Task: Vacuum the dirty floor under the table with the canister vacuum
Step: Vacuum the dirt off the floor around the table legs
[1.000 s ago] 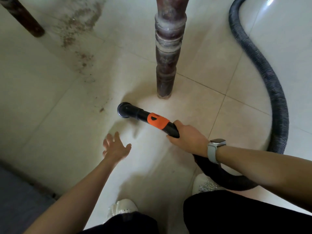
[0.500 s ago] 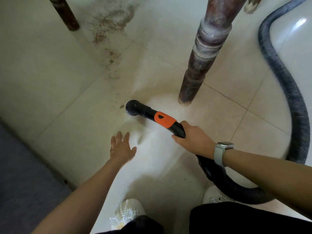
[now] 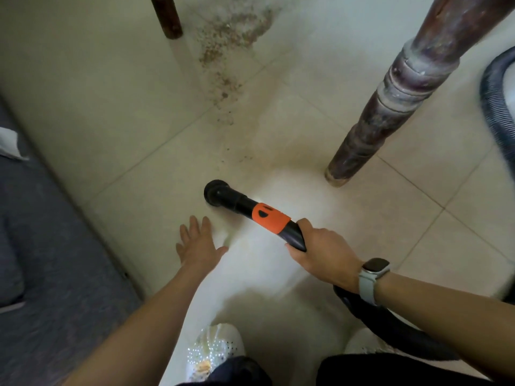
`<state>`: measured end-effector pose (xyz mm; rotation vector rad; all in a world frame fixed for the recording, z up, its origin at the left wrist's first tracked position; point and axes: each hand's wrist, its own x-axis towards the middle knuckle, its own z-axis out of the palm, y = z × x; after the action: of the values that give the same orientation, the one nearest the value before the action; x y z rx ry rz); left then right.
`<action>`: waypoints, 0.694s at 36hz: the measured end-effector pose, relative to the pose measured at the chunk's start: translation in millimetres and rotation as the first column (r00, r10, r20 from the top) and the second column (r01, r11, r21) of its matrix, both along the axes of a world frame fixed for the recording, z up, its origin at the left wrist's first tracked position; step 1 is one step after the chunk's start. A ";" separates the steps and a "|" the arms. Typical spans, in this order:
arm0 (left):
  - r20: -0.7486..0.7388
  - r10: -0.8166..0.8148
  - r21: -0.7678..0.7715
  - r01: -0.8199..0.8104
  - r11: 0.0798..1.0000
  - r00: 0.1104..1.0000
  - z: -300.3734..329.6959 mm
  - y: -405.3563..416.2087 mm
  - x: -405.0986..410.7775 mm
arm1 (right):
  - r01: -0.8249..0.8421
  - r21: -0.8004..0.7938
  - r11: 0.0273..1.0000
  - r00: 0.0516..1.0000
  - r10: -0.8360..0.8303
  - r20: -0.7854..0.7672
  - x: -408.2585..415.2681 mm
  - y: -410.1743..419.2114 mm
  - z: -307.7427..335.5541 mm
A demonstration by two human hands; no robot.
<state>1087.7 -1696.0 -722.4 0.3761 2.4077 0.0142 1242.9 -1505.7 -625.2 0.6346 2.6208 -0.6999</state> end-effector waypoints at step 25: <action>-0.006 0.024 -0.019 -0.025 1.000 1.000 -1.2 13.7 -4.9 | 0.228 -0.190 0.955 0.970 -0.240 -0.038 -39.7 14.5 2.2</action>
<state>1082.8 -1682.3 -723.6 0.3385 2.4160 0.0017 1203.2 -1491.1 -622.9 0.8888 2.5185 -1.0348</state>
